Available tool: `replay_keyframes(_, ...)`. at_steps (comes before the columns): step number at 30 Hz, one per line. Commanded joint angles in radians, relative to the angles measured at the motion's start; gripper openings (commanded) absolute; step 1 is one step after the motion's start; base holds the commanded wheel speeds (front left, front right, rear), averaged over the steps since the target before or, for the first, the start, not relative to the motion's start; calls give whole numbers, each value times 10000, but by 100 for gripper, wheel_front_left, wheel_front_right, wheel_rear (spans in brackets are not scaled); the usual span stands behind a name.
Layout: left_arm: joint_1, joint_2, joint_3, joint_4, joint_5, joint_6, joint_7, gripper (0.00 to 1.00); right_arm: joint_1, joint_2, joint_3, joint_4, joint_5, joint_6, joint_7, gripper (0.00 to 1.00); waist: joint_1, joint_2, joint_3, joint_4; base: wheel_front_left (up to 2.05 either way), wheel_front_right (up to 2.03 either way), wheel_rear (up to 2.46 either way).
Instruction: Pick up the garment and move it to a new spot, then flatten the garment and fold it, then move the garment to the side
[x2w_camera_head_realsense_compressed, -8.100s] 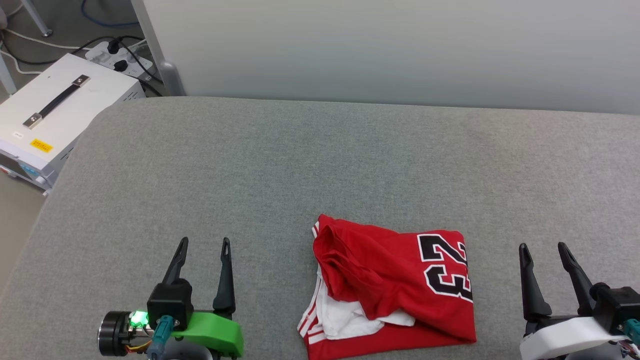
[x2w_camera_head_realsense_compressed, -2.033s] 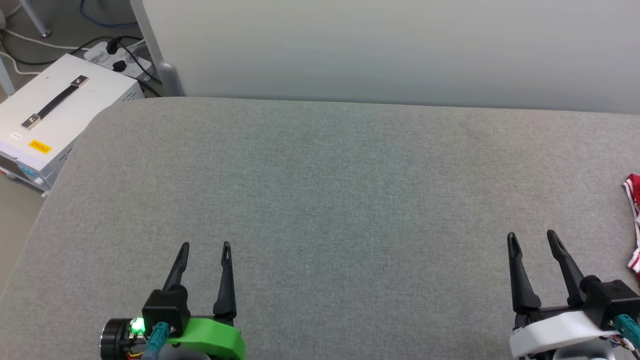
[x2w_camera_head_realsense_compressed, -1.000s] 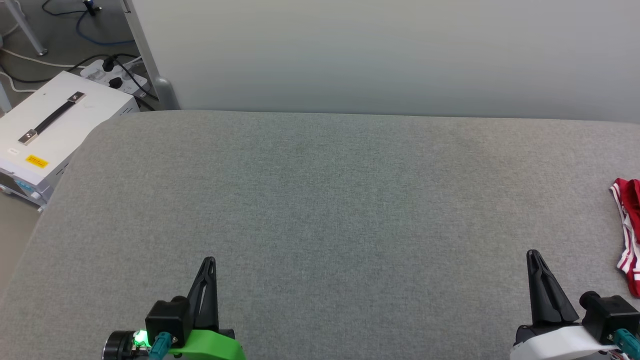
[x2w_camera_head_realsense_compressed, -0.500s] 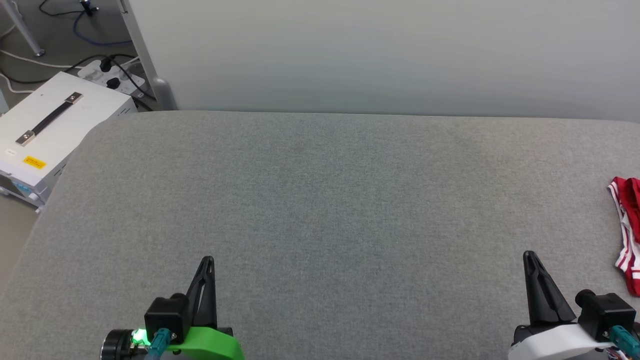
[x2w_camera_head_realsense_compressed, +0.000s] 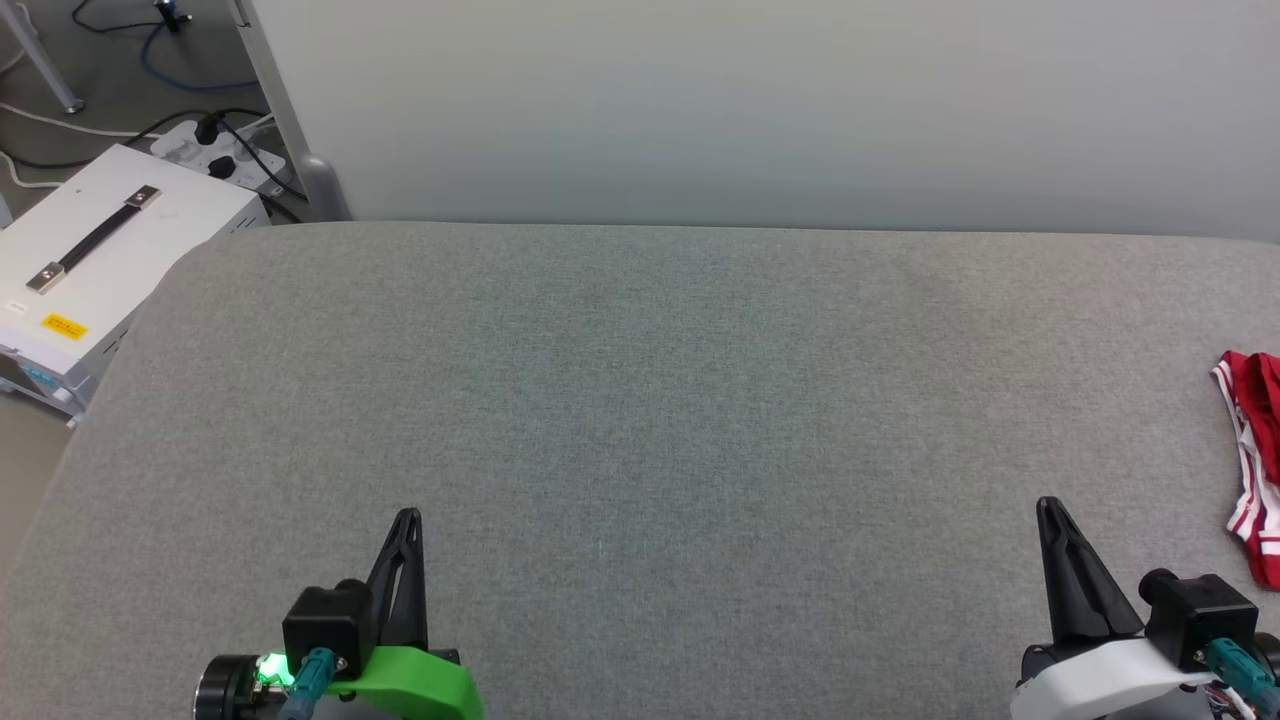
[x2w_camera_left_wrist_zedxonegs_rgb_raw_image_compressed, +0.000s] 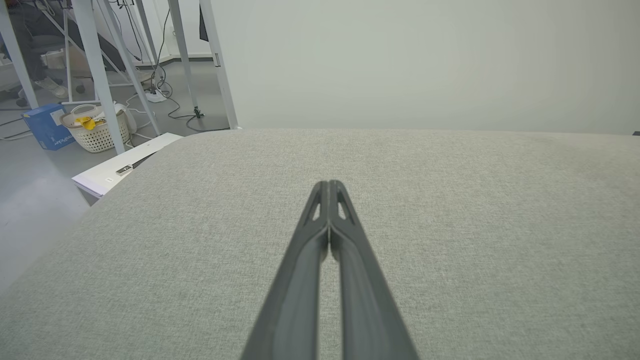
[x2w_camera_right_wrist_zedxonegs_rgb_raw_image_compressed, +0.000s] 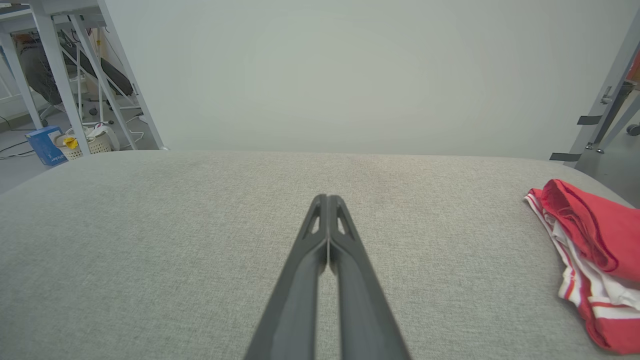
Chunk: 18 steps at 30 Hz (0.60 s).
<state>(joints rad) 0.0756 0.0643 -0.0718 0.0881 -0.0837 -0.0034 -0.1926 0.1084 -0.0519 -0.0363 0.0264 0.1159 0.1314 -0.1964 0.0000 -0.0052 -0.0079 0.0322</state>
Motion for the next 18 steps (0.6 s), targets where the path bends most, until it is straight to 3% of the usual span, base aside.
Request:
replay_keyframes(1, -174, -35, 42, -40, 140, 9, 60, 0, -194, 4, 15, -49, -92, -2, 83, 0, 0, 14, 1, -4, 0, 0, 0)
replay_keyframes(18, -293, -56, 180, -213, 283, 14, 442, 0, -376, 7, 86, -93, -310, -3, 468, 0, 0, 21, 17, -69, 0, 0, 0)
